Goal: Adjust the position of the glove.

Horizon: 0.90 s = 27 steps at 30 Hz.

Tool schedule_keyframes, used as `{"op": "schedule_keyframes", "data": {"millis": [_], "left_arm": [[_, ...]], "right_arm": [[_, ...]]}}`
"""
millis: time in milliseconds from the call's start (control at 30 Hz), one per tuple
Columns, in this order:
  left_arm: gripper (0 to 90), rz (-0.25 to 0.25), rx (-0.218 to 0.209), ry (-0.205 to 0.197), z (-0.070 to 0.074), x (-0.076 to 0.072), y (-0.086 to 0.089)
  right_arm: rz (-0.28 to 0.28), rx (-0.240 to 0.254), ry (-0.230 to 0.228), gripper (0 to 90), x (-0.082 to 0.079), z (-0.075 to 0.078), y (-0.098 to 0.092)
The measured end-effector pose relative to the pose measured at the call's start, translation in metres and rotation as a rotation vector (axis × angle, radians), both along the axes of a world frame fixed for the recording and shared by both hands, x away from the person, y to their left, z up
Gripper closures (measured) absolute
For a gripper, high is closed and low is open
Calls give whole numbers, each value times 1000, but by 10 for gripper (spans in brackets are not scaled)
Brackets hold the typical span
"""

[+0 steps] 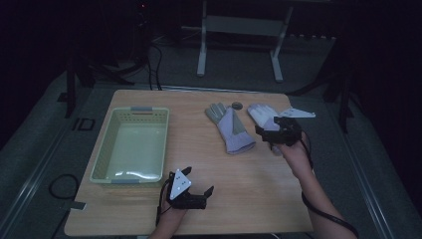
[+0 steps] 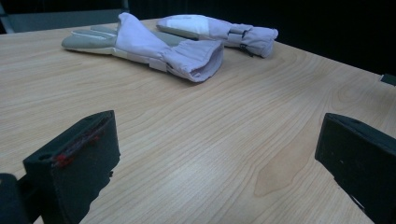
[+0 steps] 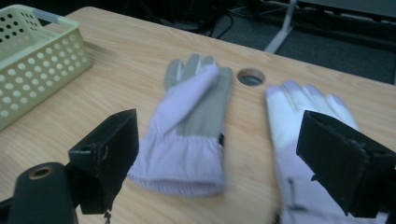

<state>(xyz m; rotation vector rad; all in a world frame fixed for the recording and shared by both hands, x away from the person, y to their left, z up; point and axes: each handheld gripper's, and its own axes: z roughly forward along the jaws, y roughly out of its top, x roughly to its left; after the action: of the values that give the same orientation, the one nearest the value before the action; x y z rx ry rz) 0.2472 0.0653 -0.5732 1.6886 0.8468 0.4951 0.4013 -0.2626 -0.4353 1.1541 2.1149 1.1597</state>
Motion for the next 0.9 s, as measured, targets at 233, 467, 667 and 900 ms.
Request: {"op": "schedule_keyframes", "data": {"millis": [233, 467, 667, 900], "left_arm": [[0, -5, -2, 2, 0, 0, 0], [1, -11, -4, 4, 0, 0, 0], [0, -14, -16, 12, 0, 1, 1], [0, -17, -13, 11, 0, 0, 1]], "right_arm": [[64, -29, 29, 131, 16, -12, 22], [72, -49, 84, 161, 37, -28, 36], [51, -54, 144, 213, 59, -48, 46], [43, -112, 174, 282, 76, -69, 57]]}}
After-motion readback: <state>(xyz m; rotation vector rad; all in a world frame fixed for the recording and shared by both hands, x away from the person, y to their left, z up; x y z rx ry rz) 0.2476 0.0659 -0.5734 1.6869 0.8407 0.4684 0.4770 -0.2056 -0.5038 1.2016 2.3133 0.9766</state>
